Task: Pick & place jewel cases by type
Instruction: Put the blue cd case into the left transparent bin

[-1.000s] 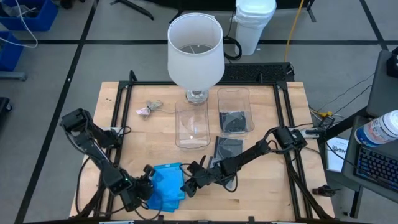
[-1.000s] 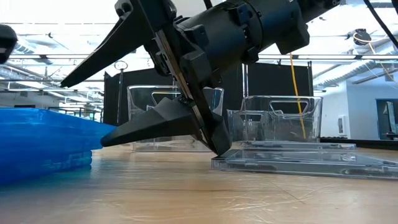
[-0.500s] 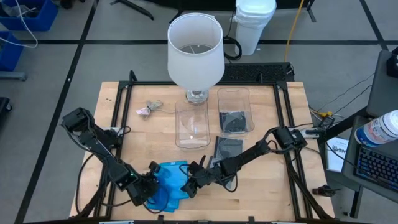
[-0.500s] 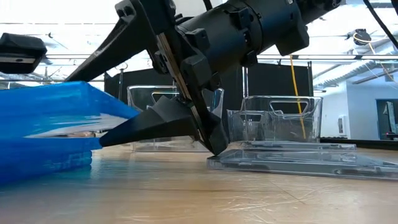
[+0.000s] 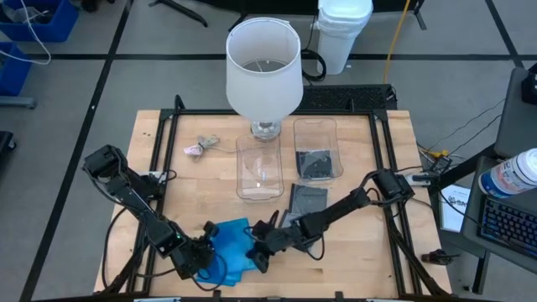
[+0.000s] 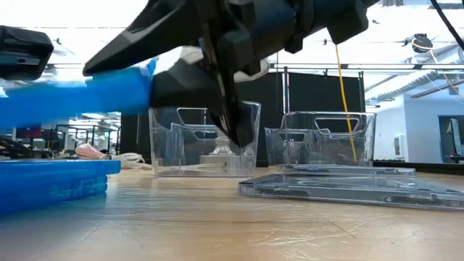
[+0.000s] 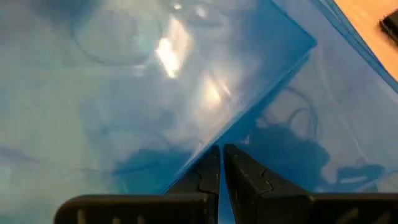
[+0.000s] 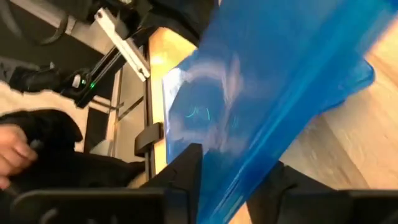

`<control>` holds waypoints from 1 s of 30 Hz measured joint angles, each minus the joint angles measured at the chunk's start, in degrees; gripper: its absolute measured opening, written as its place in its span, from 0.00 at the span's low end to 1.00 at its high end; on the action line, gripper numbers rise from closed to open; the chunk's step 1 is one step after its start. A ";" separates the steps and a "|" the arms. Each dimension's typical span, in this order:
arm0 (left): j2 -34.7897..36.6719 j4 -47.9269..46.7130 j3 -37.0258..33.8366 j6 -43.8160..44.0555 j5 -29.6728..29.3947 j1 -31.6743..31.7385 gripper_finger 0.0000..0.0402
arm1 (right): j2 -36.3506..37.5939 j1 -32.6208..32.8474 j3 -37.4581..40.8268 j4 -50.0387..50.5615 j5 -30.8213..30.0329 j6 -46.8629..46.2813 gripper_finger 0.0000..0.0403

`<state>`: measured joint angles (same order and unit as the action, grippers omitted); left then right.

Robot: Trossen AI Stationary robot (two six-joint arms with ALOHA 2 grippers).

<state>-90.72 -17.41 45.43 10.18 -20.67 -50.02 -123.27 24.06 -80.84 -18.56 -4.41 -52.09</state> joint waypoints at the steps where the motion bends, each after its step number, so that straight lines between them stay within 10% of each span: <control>1: 0.00 0.28 0.00 0.02 -0.02 0.02 0.08 | 0.06 0.07 0.00 -0.33 -0.02 0.77 0.17; 22: 8.67 -7.24 7.02 -1.38 -11.76 -13.31 0.08 | 10.00 2.45 0.00 7.76 -3.14 20.59 0.07; 30: 9.18 -7.91 5.44 4.69 -18.49 -16.39 0.08 | 20.52 4.86 -0.01 17.23 -26.44 31.62 0.07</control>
<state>-81.54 -25.32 50.87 14.86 -39.16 -66.41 -102.75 28.92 -80.85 -1.33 -30.85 -20.47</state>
